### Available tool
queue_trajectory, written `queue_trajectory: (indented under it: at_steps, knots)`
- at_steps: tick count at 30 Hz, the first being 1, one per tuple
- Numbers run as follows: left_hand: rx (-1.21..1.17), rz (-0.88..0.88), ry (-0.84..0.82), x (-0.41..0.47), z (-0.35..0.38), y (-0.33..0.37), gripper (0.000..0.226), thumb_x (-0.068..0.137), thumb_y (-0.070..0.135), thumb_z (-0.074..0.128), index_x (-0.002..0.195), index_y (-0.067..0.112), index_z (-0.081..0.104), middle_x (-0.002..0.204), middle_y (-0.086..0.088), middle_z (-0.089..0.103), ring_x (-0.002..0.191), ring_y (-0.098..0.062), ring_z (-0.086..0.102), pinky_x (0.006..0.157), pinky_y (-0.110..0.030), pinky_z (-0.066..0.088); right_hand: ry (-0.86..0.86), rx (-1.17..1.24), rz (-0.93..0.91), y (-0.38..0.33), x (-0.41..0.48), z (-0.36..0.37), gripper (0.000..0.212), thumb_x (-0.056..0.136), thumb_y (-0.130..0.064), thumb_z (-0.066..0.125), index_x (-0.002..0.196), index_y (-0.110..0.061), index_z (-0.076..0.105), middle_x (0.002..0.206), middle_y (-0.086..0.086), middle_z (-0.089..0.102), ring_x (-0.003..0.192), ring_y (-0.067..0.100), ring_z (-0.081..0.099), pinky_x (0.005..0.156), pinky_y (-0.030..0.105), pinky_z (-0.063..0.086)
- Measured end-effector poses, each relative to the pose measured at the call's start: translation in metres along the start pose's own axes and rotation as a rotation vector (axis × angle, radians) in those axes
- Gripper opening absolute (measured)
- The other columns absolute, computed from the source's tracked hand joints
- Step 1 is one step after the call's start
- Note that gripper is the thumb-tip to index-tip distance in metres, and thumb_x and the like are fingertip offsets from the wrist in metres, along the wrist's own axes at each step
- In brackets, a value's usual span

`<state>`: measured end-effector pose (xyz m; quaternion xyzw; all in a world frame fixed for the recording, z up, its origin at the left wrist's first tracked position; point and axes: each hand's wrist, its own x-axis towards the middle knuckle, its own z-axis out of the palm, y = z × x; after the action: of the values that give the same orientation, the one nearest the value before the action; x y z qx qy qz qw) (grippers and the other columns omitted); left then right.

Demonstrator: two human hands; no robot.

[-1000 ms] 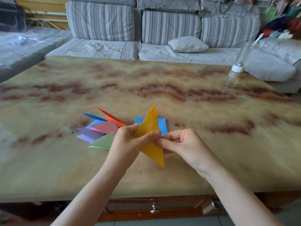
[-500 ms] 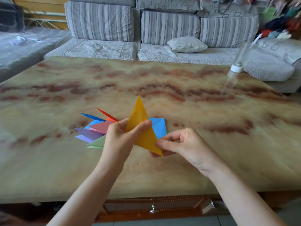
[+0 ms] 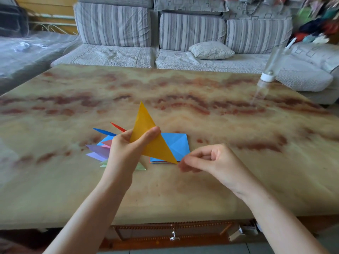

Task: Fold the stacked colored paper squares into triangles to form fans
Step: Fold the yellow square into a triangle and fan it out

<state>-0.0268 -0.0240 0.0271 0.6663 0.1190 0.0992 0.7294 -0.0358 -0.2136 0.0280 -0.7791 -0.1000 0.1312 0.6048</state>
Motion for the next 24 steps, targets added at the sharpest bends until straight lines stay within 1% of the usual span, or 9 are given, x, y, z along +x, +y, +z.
queue_trajectory:
  at_steps: [2,4,5,7,10,14,18,21,24]
  knots:
    - [0.02,0.004,-0.051,-0.005,0.005,-0.002,0.015,0.077,0.026,0.073,0.077,0.012,0.07,0.059,0.007,0.068,0.051,0.001,0.057,0.047,-0.008,0.041,0.085,0.056,-0.032,0.0,0.004,0.002,0.015,0.087,-0.015,0.064,0.089,-0.005,0.074,0.084,0.004,0.076,0.08,0.018,0.072,0.078,0.031,0.052]
    - [0.024,0.022,-0.117,-0.015,0.014,-0.006,0.008,0.078,0.021,0.073,0.075,0.015,0.07,0.057,0.009,0.067,0.05,0.003,0.057,0.048,-0.007,0.04,0.133,0.108,-0.048,-0.001,0.006,0.008,0.019,0.082,-0.024,0.067,0.089,-0.008,0.074,0.084,0.006,0.076,0.078,0.018,0.071,0.079,0.035,0.054]
    - [0.024,0.032,-0.139,-0.018,0.017,-0.008,0.007,0.078,0.021,0.073,0.073,0.016,0.071,0.059,0.008,0.068,0.053,0.002,0.058,0.051,-0.007,0.042,0.145,0.131,-0.053,-0.001,0.006,0.012,0.023,0.077,-0.029,0.069,0.087,-0.01,0.075,0.083,0.008,0.076,0.076,0.017,0.071,0.078,0.035,0.055]
    - [0.028,0.028,-0.15,-0.021,0.021,-0.012,0.008,0.077,0.024,0.074,0.074,0.016,0.072,0.067,0.003,0.071,0.061,-0.002,0.06,0.058,-0.011,0.045,0.156,0.175,-0.055,-0.001,0.007,0.017,0.023,0.071,-0.029,0.071,0.085,-0.011,0.075,0.08,0.008,0.075,0.072,0.016,0.07,0.07,0.026,0.056]
    - [0.015,-0.017,-0.152,-0.02,0.02,-0.014,0.015,0.076,0.027,0.075,0.079,0.012,0.074,0.074,-0.002,0.072,0.066,-0.006,0.06,0.062,-0.013,0.045,0.171,0.194,-0.044,-0.001,0.007,0.019,0.006,0.076,-0.017,0.073,0.078,-0.011,0.074,0.074,0.006,0.075,0.066,0.013,0.07,0.062,0.016,0.051]
    - [0.012,-0.035,-0.143,-0.021,0.02,-0.014,0.015,0.075,0.027,0.076,0.077,0.012,0.074,0.069,0.001,0.07,0.063,-0.006,0.058,0.058,-0.01,0.042,0.168,0.155,-0.047,-0.001,0.007,0.019,0.005,0.078,-0.013,0.073,0.074,-0.011,0.073,0.073,0.008,0.075,0.064,0.011,0.069,0.062,0.016,0.05]
    - [0.006,-0.026,-0.125,-0.018,0.018,-0.011,0.01,0.077,0.024,0.074,0.072,0.016,0.075,0.069,-0.002,0.069,0.061,-0.006,0.055,0.056,-0.012,0.041,0.181,0.093,-0.07,-0.001,0.007,0.02,0.006,0.078,-0.01,0.074,0.074,-0.015,0.073,0.073,0.005,0.075,0.066,0.01,0.069,0.067,0.017,0.051]
    - [0.012,-0.005,-0.134,-0.018,0.018,-0.009,0.013,0.078,0.024,0.073,0.07,0.014,0.075,0.067,-0.002,0.066,0.061,-0.007,0.052,0.053,-0.012,0.039,0.18,0.081,-0.078,-0.001,0.006,0.02,0.006,0.078,-0.011,0.074,0.074,-0.015,0.074,0.074,0.005,0.075,0.068,0.011,0.07,0.069,0.018,0.052]
    - [0.004,0.002,-0.114,-0.018,0.018,-0.008,0.014,0.078,0.024,0.073,0.071,0.011,0.073,0.066,-0.003,0.062,0.061,-0.009,0.05,0.054,-0.016,0.038,0.183,0.073,-0.078,-0.002,0.006,0.02,0.006,0.077,-0.011,0.075,0.074,-0.015,0.074,0.073,0.004,0.075,0.067,0.01,0.07,0.068,0.017,0.051]
